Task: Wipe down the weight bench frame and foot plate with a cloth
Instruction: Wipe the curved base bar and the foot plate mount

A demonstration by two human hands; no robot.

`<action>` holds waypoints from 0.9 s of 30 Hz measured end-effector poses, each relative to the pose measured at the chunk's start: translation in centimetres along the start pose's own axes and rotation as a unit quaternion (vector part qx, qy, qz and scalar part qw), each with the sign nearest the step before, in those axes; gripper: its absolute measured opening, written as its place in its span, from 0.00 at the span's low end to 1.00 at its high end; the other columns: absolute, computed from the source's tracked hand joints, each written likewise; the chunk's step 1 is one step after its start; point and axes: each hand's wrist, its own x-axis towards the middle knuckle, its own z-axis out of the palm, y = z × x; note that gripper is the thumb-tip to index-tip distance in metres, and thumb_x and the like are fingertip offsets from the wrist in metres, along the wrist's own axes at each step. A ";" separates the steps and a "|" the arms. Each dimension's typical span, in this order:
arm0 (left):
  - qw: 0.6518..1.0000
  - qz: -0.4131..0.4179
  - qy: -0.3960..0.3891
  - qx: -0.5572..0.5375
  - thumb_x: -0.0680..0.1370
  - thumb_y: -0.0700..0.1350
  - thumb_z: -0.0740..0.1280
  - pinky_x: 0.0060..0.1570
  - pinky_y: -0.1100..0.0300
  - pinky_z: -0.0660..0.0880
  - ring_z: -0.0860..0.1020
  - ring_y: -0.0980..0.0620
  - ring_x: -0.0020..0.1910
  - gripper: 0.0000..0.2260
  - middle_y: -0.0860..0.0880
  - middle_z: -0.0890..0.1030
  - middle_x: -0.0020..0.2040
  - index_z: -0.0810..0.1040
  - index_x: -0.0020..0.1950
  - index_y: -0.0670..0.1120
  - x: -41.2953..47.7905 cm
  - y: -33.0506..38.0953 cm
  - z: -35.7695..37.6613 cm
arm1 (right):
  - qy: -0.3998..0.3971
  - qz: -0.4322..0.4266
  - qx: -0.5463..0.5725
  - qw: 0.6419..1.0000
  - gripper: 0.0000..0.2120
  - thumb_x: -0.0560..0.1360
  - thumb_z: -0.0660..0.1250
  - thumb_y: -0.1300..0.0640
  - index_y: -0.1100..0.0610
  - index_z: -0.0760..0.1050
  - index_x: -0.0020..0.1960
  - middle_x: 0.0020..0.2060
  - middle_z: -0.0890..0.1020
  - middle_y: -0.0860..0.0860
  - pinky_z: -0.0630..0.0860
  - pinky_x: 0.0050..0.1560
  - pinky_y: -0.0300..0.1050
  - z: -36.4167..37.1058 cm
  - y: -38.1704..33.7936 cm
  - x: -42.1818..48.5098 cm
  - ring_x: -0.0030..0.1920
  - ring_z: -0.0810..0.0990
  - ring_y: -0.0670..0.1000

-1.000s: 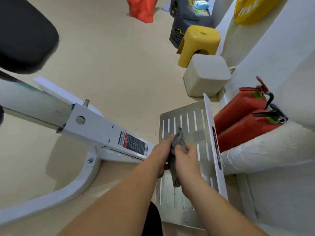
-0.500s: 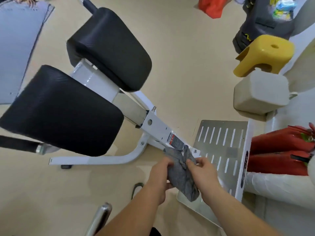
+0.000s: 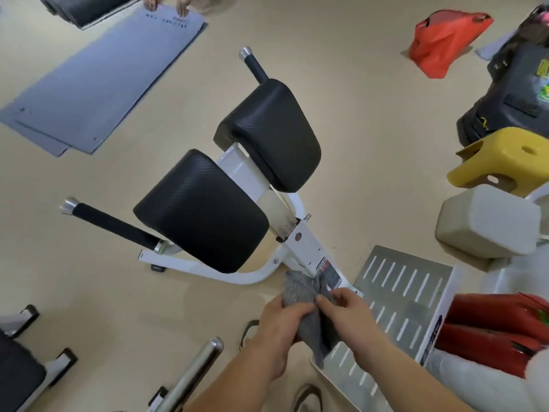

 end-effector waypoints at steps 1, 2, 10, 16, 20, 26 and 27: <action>1.000 0.000 0.010 -0.015 0.77 0.36 0.70 0.54 0.43 0.83 0.87 0.42 0.49 0.12 0.43 0.88 0.49 0.82 0.60 0.44 -0.5 -0.3 -0.1 | 0.003 -0.007 -0.007 1.000 0.07 0.78 0.72 0.51 0.55 0.80 0.49 0.44 0.85 0.51 0.75 0.43 0.42 -0.1 0.2 -0.2 0.45 0.84 0.50; 0.999 0.004 0.028 -0.025 0.78 0.36 0.69 0.53 0.44 0.84 0.87 0.43 0.49 0.11 0.43 0.88 0.49 0.82 0.59 0.44 -1.0 -0.6 -0.2 | 0.002 -0.015 -0.021 1.000 0.07 0.79 0.71 0.51 0.55 0.80 0.48 0.43 0.85 0.51 0.74 0.41 0.42 -0.3 0.3 -0.7 0.44 0.83 0.50; 0.982 0.036 0.154 -0.102 0.80 0.38 0.68 0.45 0.47 0.85 0.87 0.43 0.45 0.07 0.45 0.88 0.45 0.82 0.56 0.45 -9.9 0.6 -3.9 | -0.058 -0.042 -0.165 0.984 0.10 0.82 0.64 0.46 0.52 0.79 0.54 0.50 0.83 0.50 0.79 0.54 0.50 -0.2 -4.6 -7.2 0.50 0.81 0.50; 0.974 0.083 0.165 -0.132 0.80 0.43 0.69 0.40 0.53 0.83 0.86 0.45 0.47 0.06 0.46 0.87 0.49 0.80 0.57 0.49 -15.8 5.2 -9.8 | -0.125 -0.160 -0.271 0.941 0.10 0.84 0.60 0.49 0.49 0.75 0.61 0.55 0.80 0.45 0.77 0.59 0.45 5.2 -12.3 -12.5 0.57 0.79 0.48; 0.975 0.102 0.143 -0.137 0.80 0.49 0.70 0.55 0.43 0.82 0.85 0.44 0.50 0.08 0.47 0.87 0.49 0.80 0.58 0.51 -18.9 8.8 -13.9 | -0.153 -0.218 -0.239 0.934 0.09 0.83 0.62 0.46 0.44 0.76 0.61 0.53 0.81 0.41 0.77 0.52 0.37 9.3 -15.8 -15.5 0.55 0.79 0.42; 0.974 0.141 0.109 -0.139 0.79 0.45 0.69 0.54 0.44 0.83 0.85 0.43 0.52 0.10 0.43 0.87 0.50 0.82 0.59 0.45 -21.6 13.5 -17.3 | -0.177 -0.237 -0.168 0.940 0.09 0.83 0.64 0.46 0.45 0.79 0.60 0.51 0.83 0.43 0.81 0.52 0.40 12.1 -20.8 -17.9 0.53 0.82 0.44; 0.975 0.146 0.104 -0.133 0.79 0.44 0.68 0.52 0.45 0.84 0.85 0.43 0.52 0.10 0.43 0.87 0.50 0.82 0.59 0.44 -21.5 14.2 -17.3 | -0.185 -0.227 -0.144 0.945 0.09 0.83 0.64 0.46 0.44 0.79 0.60 0.52 0.84 0.44 0.82 0.52 0.42 12.2 -21.4 -17.7 0.54 0.82 0.45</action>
